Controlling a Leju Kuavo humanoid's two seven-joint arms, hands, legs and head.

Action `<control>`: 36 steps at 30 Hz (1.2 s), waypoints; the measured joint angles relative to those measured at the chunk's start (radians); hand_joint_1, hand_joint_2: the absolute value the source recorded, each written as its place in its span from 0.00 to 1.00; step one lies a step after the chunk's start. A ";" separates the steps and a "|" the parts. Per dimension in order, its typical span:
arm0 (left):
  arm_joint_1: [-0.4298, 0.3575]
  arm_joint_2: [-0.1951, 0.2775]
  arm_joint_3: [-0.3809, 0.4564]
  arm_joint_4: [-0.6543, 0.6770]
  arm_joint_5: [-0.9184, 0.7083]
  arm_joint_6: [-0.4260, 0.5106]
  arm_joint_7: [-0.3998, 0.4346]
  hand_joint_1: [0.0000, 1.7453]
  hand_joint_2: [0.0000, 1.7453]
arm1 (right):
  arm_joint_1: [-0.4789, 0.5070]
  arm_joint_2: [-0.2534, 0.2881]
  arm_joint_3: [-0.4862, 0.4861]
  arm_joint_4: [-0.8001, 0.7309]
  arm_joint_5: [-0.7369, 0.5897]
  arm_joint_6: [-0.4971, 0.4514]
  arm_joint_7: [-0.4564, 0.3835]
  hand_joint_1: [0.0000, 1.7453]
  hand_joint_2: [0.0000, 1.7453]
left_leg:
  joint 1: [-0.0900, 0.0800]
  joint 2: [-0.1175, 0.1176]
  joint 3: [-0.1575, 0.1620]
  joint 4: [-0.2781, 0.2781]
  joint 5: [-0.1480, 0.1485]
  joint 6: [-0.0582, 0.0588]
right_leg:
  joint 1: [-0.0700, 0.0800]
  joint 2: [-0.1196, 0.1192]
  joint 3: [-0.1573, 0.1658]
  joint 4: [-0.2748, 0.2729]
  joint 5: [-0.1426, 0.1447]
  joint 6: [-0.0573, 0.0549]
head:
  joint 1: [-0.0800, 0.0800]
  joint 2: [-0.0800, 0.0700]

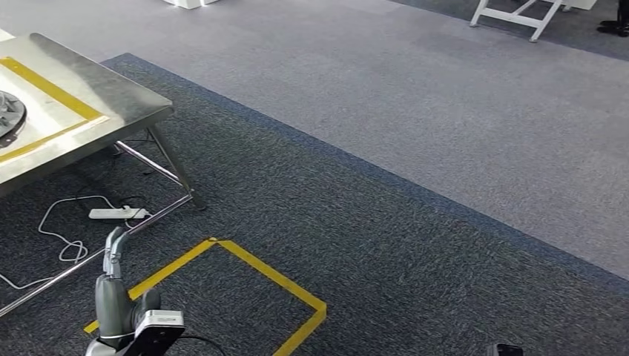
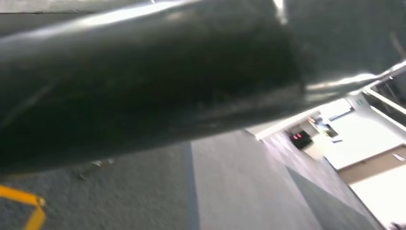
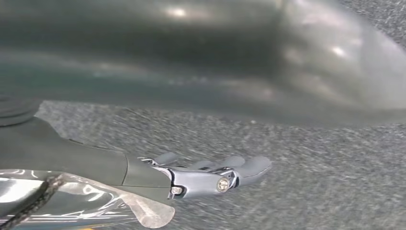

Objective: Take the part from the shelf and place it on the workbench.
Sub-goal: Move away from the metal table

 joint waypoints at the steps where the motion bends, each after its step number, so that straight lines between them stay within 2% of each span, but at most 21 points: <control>1: -0.002 0.001 0.000 0.006 0.032 -0.020 0.001 0.00 0.00 | -0.001 0.000 -0.001 0.000 0.001 0.001 0.000 0.00 0.00 | -0.002 0.012 -0.003 0.000 0.002 0.003 | 0.001 -0.024 -0.028 0.062 -0.035 0.003 | 0.003 0.000; 3: -0.006 0.002 0.005 0.028 0.130 -0.080 0.004 0.00 0.00 | -0.003 0.000 -0.003 0.000 0.004 0.001 0.000 0.00 0.00 | -0.006 0.038 -0.008 0.000 0.003 0.005 | 0.001 -0.045 -0.081 0.188 -0.091 0.007 | 0.005 0.000; 4: -0.011 0.003 0.014 0.045 0.189 -0.118 0.004 0.00 0.00 | -0.002 0.000 -0.005 0.000 0.008 0.001 0.000 0.00 0.00 | -0.007 0.051 -0.010 0.000 0.004 0.005 | 0.001 -0.048 -0.087 0.214 -0.096 0.008 | 0.005 0.000; 5: -0.019 0.002 0.029 0.067 0.242 -0.157 0.001 0.00 0.00 | 0.000 0.000 -0.006 0.000 0.011 0.000 0.000 0.00 0.00 | -0.007 0.061 -0.011 0.000 0.004 0.005 | 0.001 -0.051 -0.073 0.200 -0.083 0.008 | 0.006 0.000; 7: -0.042 0.000 0.081 0.130 0.321 -0.234 -0.013 0.00 0.00 | 0.001 0.000 -0.008 0.000 0.019 0.000 0.001 0.00 0.00 | -0.007 0.082 -0.010 0.001 0.004 0.002 | 0.001 -0.074 0.008 0.071 -0.032 0.005 | 0.006 0.000; 9: -0.066 -0.005 0.146 0.196 0.358 -0.289 -0.019 0.00 0.00 | -0.003 0.000 -0.009 0.000 0.026 0.000 0.001 0.00 0.00 | -0.013 0.101 -0.009 0.003 0.003 -0.007 | 0.006 -0.104 0.078 -0.045 -0.003 -0.006 | 0.004 0.000; 12: -0.121 -0.010 0.262 0.330 0.406 -0.357 0.006 0.00 0.00 | -0.007 0.000 -0.009 0.000 0.039 0.000 0.003 0.00 0.00 | -0.017 0.120 -0.008 0.004 0.004 -0.024 | 0.010 -0.097 0.087 -0.067 0.002 -0.028 | 0.002 0.000; 13: -0.145 -0.008 0.310 0.397 0.420 -0.382 0.009 0.00 0.00 | -0.007 0.000 -0.009 0.000 0.043 0.001 0.004 0.00 0.00 | -0.015 0.116 -0.008 0.007 0.000 -0.031 | 0.009 -0.089 0.086 -0.069 0.005 -0.034 | 0.002 0.000; 15: -0.189 0.003 0.412 0.547 0.432 -0.421 -0.004 0.00 0.00 | -0.011 0.000 -0.009 0.000 0.049 0.003 0.007 0.00 0.00 | -0.011 0.077 -0.028 0.058 -0.040 -0.043 | 0.005 -0.069 0.084 -0.073 0.012 -0.046 | -0.004 0.000; 17: -0.227 0.026 0.509 0.716 0.419 -0.440 -0.028 0.00 0.00 | -0.015 0.000 -0.009 0.001 0.053 0.007 0.012 0.00 0.00 | -0.008 0.033 -0.081 0.181 -0.107 -0.048 | 0.005 -0.047 0.077 -0.073 0.016 -0.055 | -0.010 0.000; 18: -0.240 0.039 0.552 0.797 0.407 -0.441 -0.036 0.00 0.00 | -0.016 0.000 -0.009 0.001 0.053 0.008 0.014 0.00 0.00 | -0.007 0.026 -0.108 0.242 -0.133 -0.048 | 0.007 -0.034 0.075 -0.073 0.017 -0.057 | -0.011 0.000; 20: -0.259 0.063 0.624 0.939 0.383 -0.433 -0.036 0.00 0.00 | -0.014 0.000 -0.009 0.001 0.053 0.010 0.021 0.00 0.00 | -0.008 0.020 -0.124 0.277 -0.128 -0.044 | 0.012 -0.009 0.072 -0.072 0.019 -0.060 | -0.011 0.000; 21: -0.266 0.072 0.651 0.996 0.374 -0.425 -0.027 0.00 0.00 | -0.012 0.000 -0.009 0.002 0.053 0.010 0.024 0.00 0.00 | -0.009 0.015 -0.105 0.238 -0.097 -0.040 | 0.014 0.004 0.073 -0.071 0.019 -0.060 | -0.011 0.000; 23: -0.286 0.087 0.698 1.101 0.352 -0.394 0.007 0.00 0.00 | -0.012 0.001 -0.010 0.003 0.053 0.010 0.032 0.00 0.00 | -0.009 -0.026 -0.045 0.105 -0.027 -0.027 | 0.016 0.025 0.072 -0.067 0.020 -0.058 | -0.010 0.000; 25: -0.303 0.097 0.732 1.186 0.328 -0.359 0.039 0.00 0.00 | -0.014 0.003 -0.011 0.004 0.053 0.007 0.042 0.00 0.00 | -0.010 -0.066 -0.009 0.021 -0.002 -0.019 | 0.013 0.044 0.063 -0.063 0.022 -0.050 | -0.010 0.000; 26: -0.309 0.100 0.743 1.220 0.321 -0.347 0.048 0.00 0.00 | -0.013 0.004 -0.011 0.005 0.053 0.006 0.046 0.00 0.00 | -0.011 -0.071 -0.005 0.010 -0.005 -0.016 | 0.011 0.054 0.058 -0.063 0.025 -0.044 | -0.010 0.000; 28: -0.319 0.102 0.758 1.271 0.314 -0.336 0.056 0.00 0.00 | -0.007 0.003 -0.013 0.006 0.053 0.005 0.048 0.00 0.00 | -0.011 -0.051 -0.003 -0.001 0.000 -0.011 | 0.008 0.063 0.049 -0.061 0.027 -0.032 | -0.010 0.000; 30: -0.329 0.103 0.768 1.308 0.310 -0.332 0.057 0.00 0.00 | -0.004 0.003 -0.016 0.008 0.053 0.005 0.049 0.00 0.00 | -0.007 -0.026 0.001 -0.013 0.007 -0.002 | 0.011 0.024 0.022 -0.018 0.000 -0.023 | -0.004 0.000; 32: -0.334 0.106 0.777 1.334 0.309 -0.331 0.058 0.00 0.00 | -0.009 0.003 -0.017 0.009 0.053 0.005 0.049 0.00 0.00 | -0.007 0.003 0.003 -0.017 0.009 0.003 | 0.011 -0.029 -0.038 0.102 -0.063 -0.015 | 0.000 0.000; 34: -0.337 0.108 0.784 1.354 0.308 -0.330 0.060 0.00 0.00 | -0.011 0.003 -0.018 0.009 0.053 0.005 0.050 0.00 0.00 | -0.008 0.033 0.003 -0.016 0.008 0.003 | 0.005 -0.046 -0.093 0.216 -0.103 -0.007 | 0.000 0.000; 36: -0.341 0.110 0.787 1.370 0.300 -0.324 0.073 0.00 0.00 | -0.007 0.003 -0.019 0.010 0.053 0.004 0.054 0.00 0.00 | -0.006 0.057 0.004 -0.015 0.004 -0.001 | -0.003 -0.056 -0.077 0.192 -0.074 0.001 | 0.000 0.000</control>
